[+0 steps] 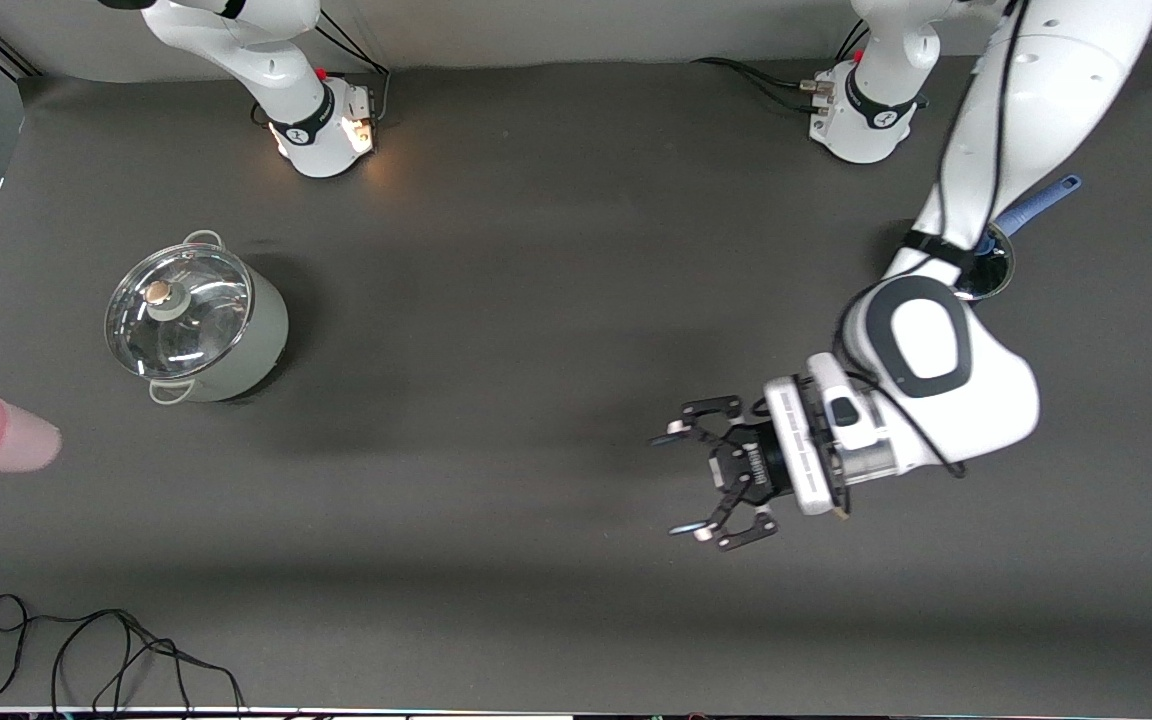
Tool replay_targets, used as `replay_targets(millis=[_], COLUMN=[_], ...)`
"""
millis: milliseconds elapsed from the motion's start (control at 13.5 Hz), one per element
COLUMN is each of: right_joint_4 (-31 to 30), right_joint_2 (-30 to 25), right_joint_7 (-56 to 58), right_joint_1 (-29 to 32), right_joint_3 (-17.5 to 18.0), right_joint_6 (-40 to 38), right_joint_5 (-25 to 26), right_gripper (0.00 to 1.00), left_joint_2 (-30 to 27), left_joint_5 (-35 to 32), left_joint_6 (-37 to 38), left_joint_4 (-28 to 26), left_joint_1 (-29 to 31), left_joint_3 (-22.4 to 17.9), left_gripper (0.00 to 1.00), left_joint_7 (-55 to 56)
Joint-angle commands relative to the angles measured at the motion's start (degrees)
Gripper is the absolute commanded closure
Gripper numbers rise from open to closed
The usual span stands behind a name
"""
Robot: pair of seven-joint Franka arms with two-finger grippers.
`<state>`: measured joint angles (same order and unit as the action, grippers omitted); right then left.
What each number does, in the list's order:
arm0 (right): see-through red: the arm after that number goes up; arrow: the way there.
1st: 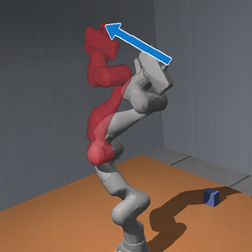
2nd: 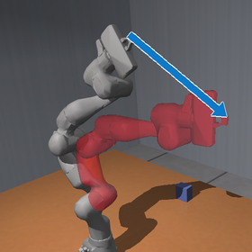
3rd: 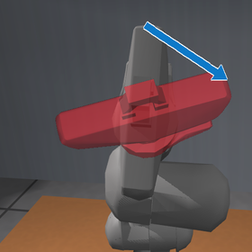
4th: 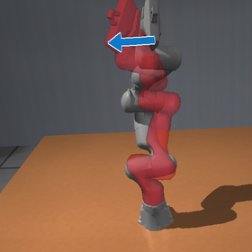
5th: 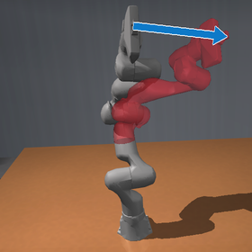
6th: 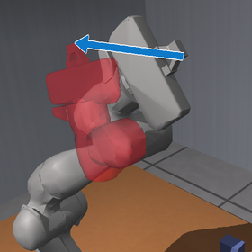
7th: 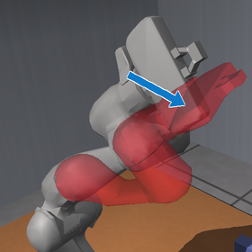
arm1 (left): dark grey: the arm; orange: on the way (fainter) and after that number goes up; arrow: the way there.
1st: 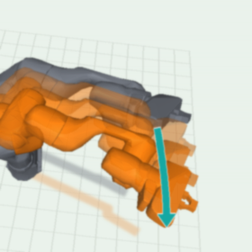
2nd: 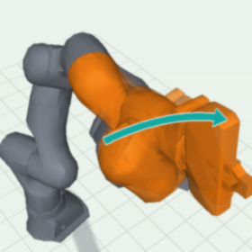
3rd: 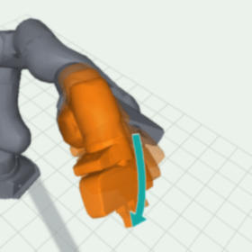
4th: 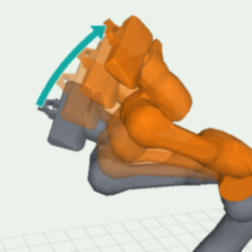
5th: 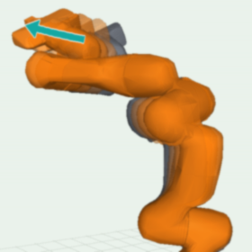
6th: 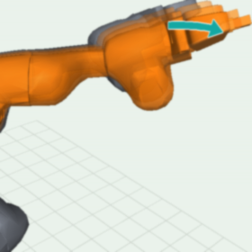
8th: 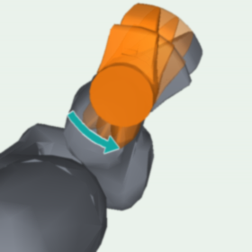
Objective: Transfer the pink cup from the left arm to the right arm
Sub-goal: 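Open the left gripper and withdraw while the right gripper carries the cup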
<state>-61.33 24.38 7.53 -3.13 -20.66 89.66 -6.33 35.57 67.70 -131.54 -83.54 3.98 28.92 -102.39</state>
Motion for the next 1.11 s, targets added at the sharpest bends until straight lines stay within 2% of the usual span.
replay_targets(millis=[0,148,371,519,594,742,1039], right_joint_4=[-4.0,-10.4,-18.0,-18.4,-18.5,-18.6,-18.6], right_joint_2=[-0.4,-0.3,1.7,7.0,9.2,13.3,18.5], right_joint_7=[11.2,16.9,21.8,21.7,22.0,22.2,22.1], right_joint_1=[2.9,4.0,3.9,3.4,3.4,2.6,2.6], right_joint_3=[0.1,0.2,0.7,1.6,1.9,2.0,3.5], right_joint_6=[2.8,9.0,18.5,23.5,25.6,28.5,36.1], right_joint_5=[-1.9,-5.4,-5.6,-6.8,-9.2,-10.9,-12.7], right_gripper=[1.00,1.00,1.00,1.00,1.00,1.00,1.00], left_joint_2=[-5.5,-5.6,-7.3,-10.4,-11.7,-14.2,-17.6], left_joint_5=[-5.6,-17.0,-32.9,-41.5,-44.1,-47.8,-54.8], left_joint_6=[7.1,16.6,29.6,36.0,38.3,40.2,38.2], left_joint_4=[-9.0,-9.4,-9.2,-9.2,-9.2,-9.2,-8.1], left_joint_1=[6.6,13.5,23.1,28.1,30.4,34.7,37.9], left_joint_3=[-0.2,-0.2,-0.2,-0.2,-0.2,-0.2,-1.7], left_gripper=[0.00,0.00,0.00,0.00,0.00,0.00,0.00], left_joint_7=[1.5,1.8,1.7,1.8,1.8,1.8,5.6])
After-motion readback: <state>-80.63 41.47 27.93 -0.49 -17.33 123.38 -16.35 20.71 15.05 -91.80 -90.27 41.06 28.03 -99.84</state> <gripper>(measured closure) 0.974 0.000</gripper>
